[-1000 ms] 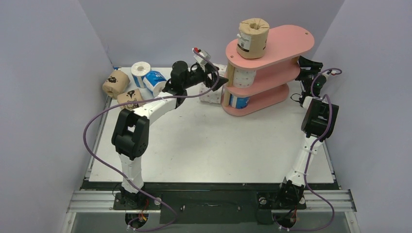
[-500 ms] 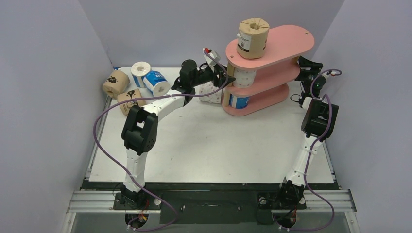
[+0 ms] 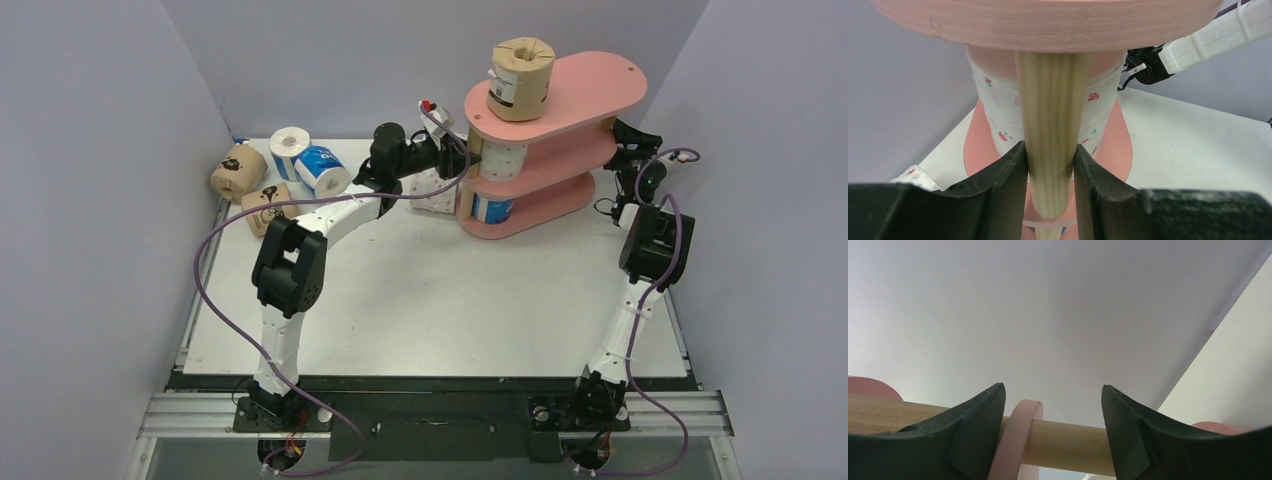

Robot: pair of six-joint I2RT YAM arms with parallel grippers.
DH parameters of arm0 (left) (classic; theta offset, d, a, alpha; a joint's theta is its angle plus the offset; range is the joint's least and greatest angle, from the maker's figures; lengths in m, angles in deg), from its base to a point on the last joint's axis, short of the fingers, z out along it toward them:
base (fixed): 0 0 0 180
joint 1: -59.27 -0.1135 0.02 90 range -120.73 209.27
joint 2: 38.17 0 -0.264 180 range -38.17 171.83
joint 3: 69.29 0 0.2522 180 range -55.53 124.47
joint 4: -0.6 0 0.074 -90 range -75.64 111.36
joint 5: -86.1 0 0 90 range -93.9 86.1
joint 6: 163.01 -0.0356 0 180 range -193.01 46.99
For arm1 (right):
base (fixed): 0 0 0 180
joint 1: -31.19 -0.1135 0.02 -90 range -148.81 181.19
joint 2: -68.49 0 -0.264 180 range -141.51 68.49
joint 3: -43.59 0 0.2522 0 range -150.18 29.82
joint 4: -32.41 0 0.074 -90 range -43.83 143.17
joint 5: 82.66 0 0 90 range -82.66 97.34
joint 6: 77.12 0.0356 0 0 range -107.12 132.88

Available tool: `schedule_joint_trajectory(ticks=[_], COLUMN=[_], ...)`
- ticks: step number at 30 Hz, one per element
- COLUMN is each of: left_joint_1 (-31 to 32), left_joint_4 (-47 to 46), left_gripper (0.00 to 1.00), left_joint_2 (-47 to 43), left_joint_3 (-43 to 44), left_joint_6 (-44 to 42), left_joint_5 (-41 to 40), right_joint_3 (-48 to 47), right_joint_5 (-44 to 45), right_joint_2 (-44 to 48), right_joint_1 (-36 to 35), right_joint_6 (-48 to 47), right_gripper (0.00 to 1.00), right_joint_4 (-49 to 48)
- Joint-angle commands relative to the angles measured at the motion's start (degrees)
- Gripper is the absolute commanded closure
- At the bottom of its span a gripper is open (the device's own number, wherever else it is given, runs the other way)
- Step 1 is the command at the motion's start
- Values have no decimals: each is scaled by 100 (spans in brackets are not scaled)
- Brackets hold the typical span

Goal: Place and organize the paper towels onto the shelf
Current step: Adjust the shelf at the center of the board.

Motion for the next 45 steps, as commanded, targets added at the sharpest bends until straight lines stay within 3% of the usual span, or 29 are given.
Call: schedule_joint_trajectory(ticks=[1, 24, 31, 37, 45], left_joint_1=[-15, -652, -1017, -1322, -1534], left_joint_4=[-170, -390, -416, -474, -440], left_gripper=[99, 100, 100, 100, 100], left_joint_2=[-105, -1233, -1607, -1803, -1550], left_joint_3=[63, -1418, -1902, -2249, -1991], left_joint_6=[-1, -31, 49, 133, 321], left_joint_5=[118, 122, 159, 169, 95], right_joint_3=[197, 1682, 2581, 3204, 3323], right_joint_5=[-123, -151, -82, -60, 21], right_joint_2=[542, 1522, 2216, 2851, 3005], right_joint_1=[-274, -287, -364, -407, -406], right_joint_6=[-70, -83, -345, -539, -662], right_gripper=[35, 37, 26, 23, 25], right_joint_4=[-440, -875, -810, -754, -736])
